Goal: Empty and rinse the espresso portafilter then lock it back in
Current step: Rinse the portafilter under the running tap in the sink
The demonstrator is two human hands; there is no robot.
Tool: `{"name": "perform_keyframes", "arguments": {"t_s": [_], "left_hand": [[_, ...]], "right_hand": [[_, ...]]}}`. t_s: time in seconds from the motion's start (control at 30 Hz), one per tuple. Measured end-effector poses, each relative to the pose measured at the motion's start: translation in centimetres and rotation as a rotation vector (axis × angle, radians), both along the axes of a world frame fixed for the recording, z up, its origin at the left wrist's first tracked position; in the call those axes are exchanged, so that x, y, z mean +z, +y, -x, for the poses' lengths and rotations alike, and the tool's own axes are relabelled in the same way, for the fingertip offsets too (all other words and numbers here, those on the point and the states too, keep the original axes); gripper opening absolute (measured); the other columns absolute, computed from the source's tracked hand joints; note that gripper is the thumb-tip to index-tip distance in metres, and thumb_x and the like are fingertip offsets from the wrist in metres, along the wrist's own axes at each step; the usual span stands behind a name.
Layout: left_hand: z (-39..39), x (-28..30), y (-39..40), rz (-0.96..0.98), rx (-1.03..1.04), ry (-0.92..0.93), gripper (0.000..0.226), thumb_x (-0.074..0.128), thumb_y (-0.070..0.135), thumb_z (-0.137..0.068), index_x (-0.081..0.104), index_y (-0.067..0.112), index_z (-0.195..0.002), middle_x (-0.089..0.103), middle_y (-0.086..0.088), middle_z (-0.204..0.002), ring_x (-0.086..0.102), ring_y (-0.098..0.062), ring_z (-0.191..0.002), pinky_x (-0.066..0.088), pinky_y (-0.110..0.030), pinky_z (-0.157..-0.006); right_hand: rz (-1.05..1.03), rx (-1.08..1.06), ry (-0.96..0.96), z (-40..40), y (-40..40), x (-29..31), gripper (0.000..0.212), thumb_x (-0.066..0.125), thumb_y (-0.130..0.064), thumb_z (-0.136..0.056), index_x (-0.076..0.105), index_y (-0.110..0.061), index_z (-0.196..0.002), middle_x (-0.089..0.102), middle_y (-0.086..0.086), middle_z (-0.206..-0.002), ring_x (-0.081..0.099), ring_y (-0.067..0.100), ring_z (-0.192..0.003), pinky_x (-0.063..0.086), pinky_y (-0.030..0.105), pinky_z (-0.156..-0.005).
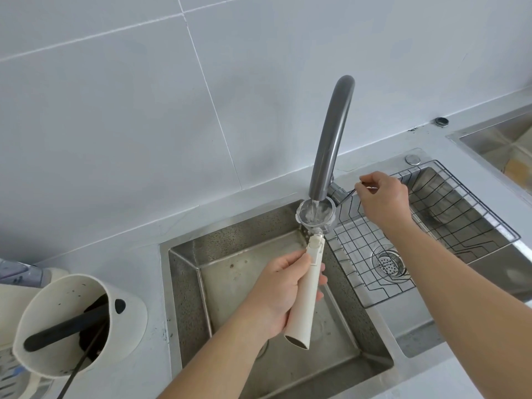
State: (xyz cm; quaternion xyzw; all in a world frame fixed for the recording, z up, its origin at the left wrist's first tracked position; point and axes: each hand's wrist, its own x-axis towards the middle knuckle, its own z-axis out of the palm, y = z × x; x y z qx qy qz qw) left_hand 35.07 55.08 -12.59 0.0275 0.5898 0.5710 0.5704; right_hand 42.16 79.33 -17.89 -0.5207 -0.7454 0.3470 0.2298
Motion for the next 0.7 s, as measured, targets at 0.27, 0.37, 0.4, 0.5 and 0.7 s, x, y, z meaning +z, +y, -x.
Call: {"name": "perform_keyframes", "arguments": {"t_s": [0.27, 0.37, 0.4, 0.5, 0.7], "left_hand": [[0.0, 0.6, -0.1, 0.064, -0.039, -0.045, 0.025, 0.054, 0.017, -0.097, 0.064, -0.001, -0.111, 0.073, -0.009, -0.078, 0.065, -0.018, -0.061, 0.053, -0.029, -0.053], [0.1, 0.9, -0.1, 0.096, -0.046, -0.035, 0.027, 0.056, 0.017, -0.096, 0.062, -0.006, -0.11, 0.072, -0.012, -0.076, 0.066, -0.017, -0.058, 0.053, -0.027, -0.048], [0.2, 1.0, -0.1, 0.106, -0.045, -0.03, 0.024, 0.056, 0.016, -0.096, 0.063, -0.005, -0.107, 0.071, -0.012, -0.075, 0.065, -0.017, -0.057, 0.052, -0.026, -0.047], [0.5, 1.1, -0.2, 0.136, -0.064, -0.004, 0.021, 0.058, 0.016, -0.095, 0.063, -0.002, -0.104, 0.069, -0.014, -0.076, 0.064, -0.019, -0.057, 0.052, -0.027, -0.047], [1.4, 1.2, -1.3, 0.209, -0.131, 0.111, 0.018, 0.06, 0.02, -0.094, 0.067, 0.003, -0.092, 0.07, -0.014, -0.077, 0.062, -0.025, -0.062, 0.053, -0.031, -0.055]], "right_hand": [[0.001, -0.004, 0.014, -0.1, 0.1, -0.1, 0.023, 0.061, -0.023, -0.095, 0.069, -0.012, -0.113, 0.069, 0.001, -0.094, 0.064, 0.019, -0.082, 0.054, 0.032, -0.074], [-0.004, 0.001, 0.015, 0.0, 0.1, -0.2, 0.024, 0.061, -0.023, -0.094, 0.069, -0.012, -0.113, 0.068, 0.001, -0.093, 0.064, 0.019, -0.08, 0.051, 0.029, -0.071], [-0.005, 0.0, 0.016, 0.0, 0.1, -0.3, 0.024, 0.061, -0.023, -0.094, 0.069, -0.012, -0.113, 0.068, 0.0, -0.092, 0.064, 0.019, -0.079, 0.05, 0.028, -0.07], [-0.002, -0.002, 0.016, 0.0, 0.1, -0.3, 0.023, 0.061, -0.024, -0.094, 0.07, -0.012, -0.113, 0.069, 0.0, -0.093, 0.064, 0.018, -0.075, 0.049, 0.027, -0.067], [-0.007, -0.003, 0.014, 0.0, 0.1, -0.4, 0.023, 0.061, -0.024, -0.094, 0.07, -0.013, -0.112, 0.069, 0.0, -0.092, 0.063, 0.017, -0.072, 0.051, 0.028, -0.068]]}}
